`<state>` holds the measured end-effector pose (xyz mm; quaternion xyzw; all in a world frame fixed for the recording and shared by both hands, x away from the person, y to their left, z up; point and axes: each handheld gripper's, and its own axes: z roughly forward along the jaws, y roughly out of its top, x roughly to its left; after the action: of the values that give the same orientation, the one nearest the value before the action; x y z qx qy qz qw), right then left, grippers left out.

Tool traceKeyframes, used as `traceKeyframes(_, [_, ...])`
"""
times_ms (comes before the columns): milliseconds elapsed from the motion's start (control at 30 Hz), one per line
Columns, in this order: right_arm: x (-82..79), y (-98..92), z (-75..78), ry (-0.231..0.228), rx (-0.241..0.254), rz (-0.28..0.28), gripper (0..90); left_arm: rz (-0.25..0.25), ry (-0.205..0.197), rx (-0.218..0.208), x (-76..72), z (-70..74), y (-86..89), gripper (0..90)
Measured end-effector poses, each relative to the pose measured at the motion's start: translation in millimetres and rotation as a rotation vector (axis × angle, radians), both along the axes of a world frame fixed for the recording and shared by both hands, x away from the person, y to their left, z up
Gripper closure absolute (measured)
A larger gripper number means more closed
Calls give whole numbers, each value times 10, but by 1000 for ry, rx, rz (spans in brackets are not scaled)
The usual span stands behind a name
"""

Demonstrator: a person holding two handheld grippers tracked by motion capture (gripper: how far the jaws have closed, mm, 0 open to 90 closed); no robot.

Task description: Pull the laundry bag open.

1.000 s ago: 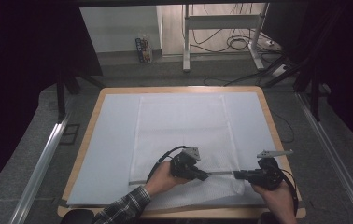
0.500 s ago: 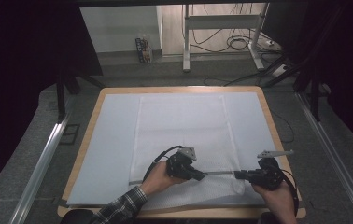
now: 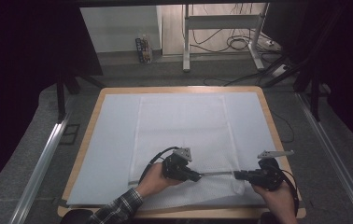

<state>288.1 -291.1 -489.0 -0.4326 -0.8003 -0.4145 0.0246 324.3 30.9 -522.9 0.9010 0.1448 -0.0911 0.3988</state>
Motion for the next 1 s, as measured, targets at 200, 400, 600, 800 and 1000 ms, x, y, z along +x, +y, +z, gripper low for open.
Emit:
traceKeyframes(200, [-6, -17, 3, -2, -1, -5, 861, 18, 16, -13, -9, -19, 74, 869])
traceKeyframes(400, [-17, 0, 8, -4, -8, -1, 861, 17, 11, -2, -31, -14, 108, 869])
traceKeyframes(600, [-18, -4, 3, 2, -4, 0, 860, 25, 23, -9, -31, -25, 174, 869])
traceKeyframes(800, [-22, -11, 3, -3, -12, -1, 861, 26, 20, -3, -49, -24, 213, 868])
traceKeyframes(1000, [-28, -1, 6, -7, -23, -2, 860, 28, 16, -1, -74, -18, 239, 869])
